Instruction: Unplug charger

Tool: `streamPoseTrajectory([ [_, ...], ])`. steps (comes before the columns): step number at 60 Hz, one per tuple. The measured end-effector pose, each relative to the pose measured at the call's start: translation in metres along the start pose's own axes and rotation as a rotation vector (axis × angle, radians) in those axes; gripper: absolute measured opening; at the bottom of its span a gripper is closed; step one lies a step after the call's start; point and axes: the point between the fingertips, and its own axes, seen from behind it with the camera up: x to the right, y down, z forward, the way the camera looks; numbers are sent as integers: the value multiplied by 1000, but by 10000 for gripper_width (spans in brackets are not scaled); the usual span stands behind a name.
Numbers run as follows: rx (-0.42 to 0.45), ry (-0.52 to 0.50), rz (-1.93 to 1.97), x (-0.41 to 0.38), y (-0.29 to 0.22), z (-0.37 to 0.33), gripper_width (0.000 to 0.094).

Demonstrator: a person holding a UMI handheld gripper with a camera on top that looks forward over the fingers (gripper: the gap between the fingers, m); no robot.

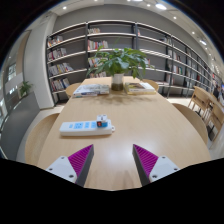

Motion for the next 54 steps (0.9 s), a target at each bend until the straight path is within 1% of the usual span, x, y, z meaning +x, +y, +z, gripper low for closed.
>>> streamPoseTrajectory([
  [5,-3,-35,-18,-24,-23,40,750],
  [11,5,-41,-36,-37,-46,79,702],
  [19,-16,-42,-43,-43,-57,114,569],
  [22,-27,-35,-46,-41,-57,122,500],
  [24,-42,-34,-44,-41,-55,124,440],
  [25,-38,-29,-39,-39,-57,124,388],
  [27,-36,-30,-35,-38,-56,131,366],
  [29,-42,-13,-31,-34,-55,131,242],
  [30,-44,-28,-28,-36,-55,131,238],
  [37,-71,-52,-49,-35,-56,136,135],
  [38,-73,-53,-52,-38,-55,127,129],
  [43,-88,-59,-52,-36,-54,130,109],
  [45,-107,-59,-63,-37,-54,127,100],
  [48,-168,-57,-96,-39,-59,125,91],
  [49,-134,-63,-118,-40,-75,118,91],
  [50,-72,-65,-134,-40,-102,110,92],
  [51,-9,-63,-138,-39,-135,105,92],
  [54,204,-88,-80,-33,-230,61,90],
])
